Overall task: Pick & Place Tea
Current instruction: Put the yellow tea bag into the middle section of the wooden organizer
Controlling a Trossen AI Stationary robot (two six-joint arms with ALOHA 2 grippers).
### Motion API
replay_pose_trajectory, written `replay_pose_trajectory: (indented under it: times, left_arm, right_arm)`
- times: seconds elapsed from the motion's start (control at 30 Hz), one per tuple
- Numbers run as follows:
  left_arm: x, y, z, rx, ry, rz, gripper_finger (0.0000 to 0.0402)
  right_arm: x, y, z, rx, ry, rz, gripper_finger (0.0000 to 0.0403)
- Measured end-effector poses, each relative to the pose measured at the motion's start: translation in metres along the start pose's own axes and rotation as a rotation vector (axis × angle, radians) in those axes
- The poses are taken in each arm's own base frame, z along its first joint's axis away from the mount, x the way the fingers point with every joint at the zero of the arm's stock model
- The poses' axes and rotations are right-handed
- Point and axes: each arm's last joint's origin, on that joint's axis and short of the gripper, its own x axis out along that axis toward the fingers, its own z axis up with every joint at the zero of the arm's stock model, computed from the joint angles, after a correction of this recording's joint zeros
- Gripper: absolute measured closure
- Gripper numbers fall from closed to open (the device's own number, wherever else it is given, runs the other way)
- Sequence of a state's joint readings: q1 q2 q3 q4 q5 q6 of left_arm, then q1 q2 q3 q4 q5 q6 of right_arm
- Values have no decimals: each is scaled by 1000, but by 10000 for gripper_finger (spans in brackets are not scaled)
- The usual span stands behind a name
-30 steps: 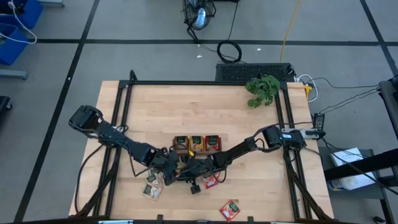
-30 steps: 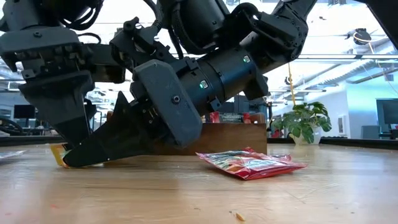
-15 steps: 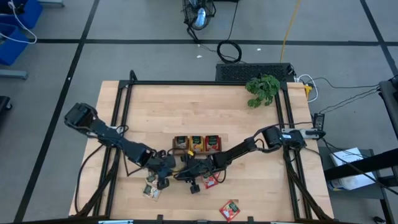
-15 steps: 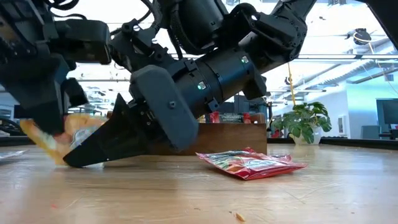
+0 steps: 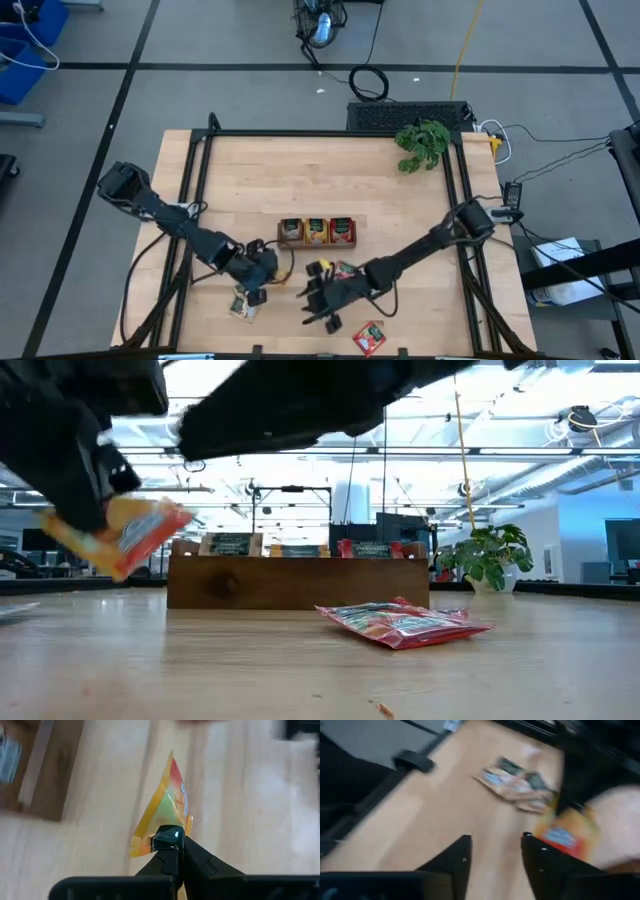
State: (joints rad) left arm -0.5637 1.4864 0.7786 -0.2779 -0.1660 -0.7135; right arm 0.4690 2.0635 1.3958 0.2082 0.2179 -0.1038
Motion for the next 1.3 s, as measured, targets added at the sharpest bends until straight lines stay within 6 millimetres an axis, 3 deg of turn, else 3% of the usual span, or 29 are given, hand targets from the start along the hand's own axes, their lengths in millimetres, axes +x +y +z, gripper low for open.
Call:
replay_pose_trajectory:
  times: [0.2, 0.3, 0.43, 0.63, 0.8, 1.3]
  left_arm:
    - [-17, -35, 0, 164, -115, 39, 396]
    - [-23, -55, 0, 282, -179, 97, 395]
    - [-21, -71, -2, 381, -158, 231, 395]
    - [1, -75, 5, 398, -75, 392, 395]
    - [13, -81, 15, 429, -42, 431, 394]
    - [9, -86, 29, 441, -112, 496, 394]
  right_arm:
    - [-20, -29, 8, 206, -41, 58, 171]
    - [-18, -44, -4, 314, 3, 97, 147]
    - [-24, -64, 10, 420, -101, 153, 132]
    - [-25, -72, 13, 475, -139, 165, 134]
    - [-23, -75, 0, 527, -9, 116, 154]
    - [-24, -71, -3, 588, 39, 98, 172]
